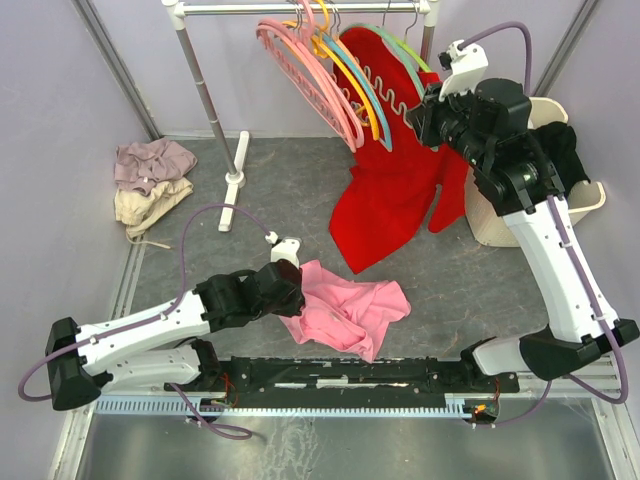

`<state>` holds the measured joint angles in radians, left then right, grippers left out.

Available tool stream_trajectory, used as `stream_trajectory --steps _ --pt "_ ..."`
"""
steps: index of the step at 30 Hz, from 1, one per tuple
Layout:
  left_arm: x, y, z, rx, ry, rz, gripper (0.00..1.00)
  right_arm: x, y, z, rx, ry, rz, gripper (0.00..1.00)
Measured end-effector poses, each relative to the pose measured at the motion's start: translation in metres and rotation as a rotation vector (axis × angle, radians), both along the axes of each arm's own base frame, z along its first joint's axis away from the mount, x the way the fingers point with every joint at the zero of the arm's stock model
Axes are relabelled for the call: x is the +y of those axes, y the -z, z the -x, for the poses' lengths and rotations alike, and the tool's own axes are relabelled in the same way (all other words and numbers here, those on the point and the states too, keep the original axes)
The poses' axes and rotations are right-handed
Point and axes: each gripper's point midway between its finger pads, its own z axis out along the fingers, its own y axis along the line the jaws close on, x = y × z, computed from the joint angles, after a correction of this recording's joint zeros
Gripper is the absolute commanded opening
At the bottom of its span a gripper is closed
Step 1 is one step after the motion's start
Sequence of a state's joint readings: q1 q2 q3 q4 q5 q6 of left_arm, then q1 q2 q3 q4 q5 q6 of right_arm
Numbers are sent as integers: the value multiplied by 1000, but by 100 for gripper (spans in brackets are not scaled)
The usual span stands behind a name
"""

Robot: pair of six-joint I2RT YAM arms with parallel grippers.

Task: Place the t-shirt on the hanger
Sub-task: Pick up the hanger from the clothesline.

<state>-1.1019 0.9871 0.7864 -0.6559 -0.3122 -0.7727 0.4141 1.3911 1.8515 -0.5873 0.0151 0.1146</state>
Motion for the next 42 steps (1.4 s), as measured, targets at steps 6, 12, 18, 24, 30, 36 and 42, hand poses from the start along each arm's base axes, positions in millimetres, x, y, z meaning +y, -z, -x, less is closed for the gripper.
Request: stream_trajectory --steps 6,12,18,24,30,36,42 --pt "0 0 0 1 0 -1 3 -1 16 0 34 0 22 1" --pt "0 0 0 1 0 -1 3 -3 30 0 58 12 35 2" --pt "0 0 0 1 0 -1 3 -7 29 6 53 21 34 1" --pt "-1 0 0 0 0 1 3 -18 22 17 30 48 25 1" --pt "-2 -1 -1 -2 1 6 3 -26 18 31 1 58 7 1" --pt "-1 -1 -1 -3 1 7 3 -30 10 46 -30 48 -8 1" --pt "-1 -2 -1 -4 1 9 3 -30 14 55 -28 30 -10 2"
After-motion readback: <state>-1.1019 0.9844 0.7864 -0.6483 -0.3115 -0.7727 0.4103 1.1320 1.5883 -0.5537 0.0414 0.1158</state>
